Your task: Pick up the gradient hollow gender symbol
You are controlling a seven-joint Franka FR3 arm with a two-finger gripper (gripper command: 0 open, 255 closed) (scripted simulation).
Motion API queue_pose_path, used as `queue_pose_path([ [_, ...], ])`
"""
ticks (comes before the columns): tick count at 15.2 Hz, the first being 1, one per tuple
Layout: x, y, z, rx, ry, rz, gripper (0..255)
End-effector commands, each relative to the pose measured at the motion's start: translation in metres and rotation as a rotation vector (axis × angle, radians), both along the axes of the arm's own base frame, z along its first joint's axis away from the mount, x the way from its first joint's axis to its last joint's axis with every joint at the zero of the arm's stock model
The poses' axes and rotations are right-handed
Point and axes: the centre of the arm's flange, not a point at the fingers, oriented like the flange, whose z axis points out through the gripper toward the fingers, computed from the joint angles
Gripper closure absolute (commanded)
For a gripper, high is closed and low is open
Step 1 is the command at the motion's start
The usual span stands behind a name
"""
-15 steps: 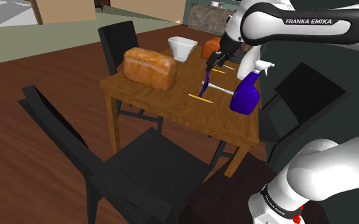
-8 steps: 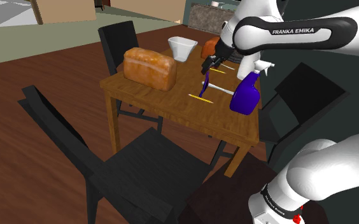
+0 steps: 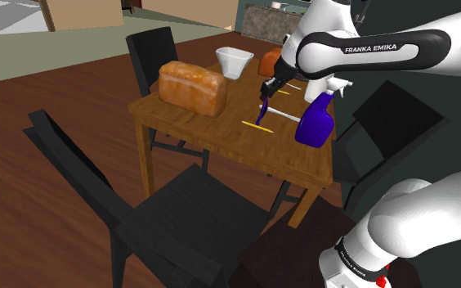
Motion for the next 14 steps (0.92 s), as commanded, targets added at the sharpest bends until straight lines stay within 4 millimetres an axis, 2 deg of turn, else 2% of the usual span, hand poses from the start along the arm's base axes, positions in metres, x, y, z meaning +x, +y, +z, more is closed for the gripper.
queue_pose_path([
  [1,0.0,0.0,0.0,0.0,0.0,0.0,255],
  [6,0.0,0.0,0.0,0.0,0.0,0.0,255],
  [14,0.0,0.0,0.042,0.0,0.0,0.0,255],
])
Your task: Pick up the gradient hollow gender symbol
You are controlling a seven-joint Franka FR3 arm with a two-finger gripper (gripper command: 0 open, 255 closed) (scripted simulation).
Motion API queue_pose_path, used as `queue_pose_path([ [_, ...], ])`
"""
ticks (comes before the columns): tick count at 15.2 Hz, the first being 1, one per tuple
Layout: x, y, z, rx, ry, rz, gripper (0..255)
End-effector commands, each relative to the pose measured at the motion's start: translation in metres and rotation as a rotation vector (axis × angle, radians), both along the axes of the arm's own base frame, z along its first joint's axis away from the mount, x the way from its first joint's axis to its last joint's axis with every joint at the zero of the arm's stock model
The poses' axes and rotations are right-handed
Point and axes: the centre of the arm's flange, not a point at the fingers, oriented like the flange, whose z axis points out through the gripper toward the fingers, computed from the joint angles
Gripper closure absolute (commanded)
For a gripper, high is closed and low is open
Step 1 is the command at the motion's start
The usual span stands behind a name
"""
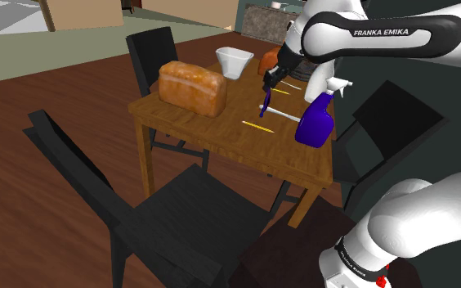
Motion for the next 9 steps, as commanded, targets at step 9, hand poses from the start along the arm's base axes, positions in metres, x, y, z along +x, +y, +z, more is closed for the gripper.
queue_pose_path([
  [9,0.0,0.0,0.043,0.0,0.0,0.0,255],
])
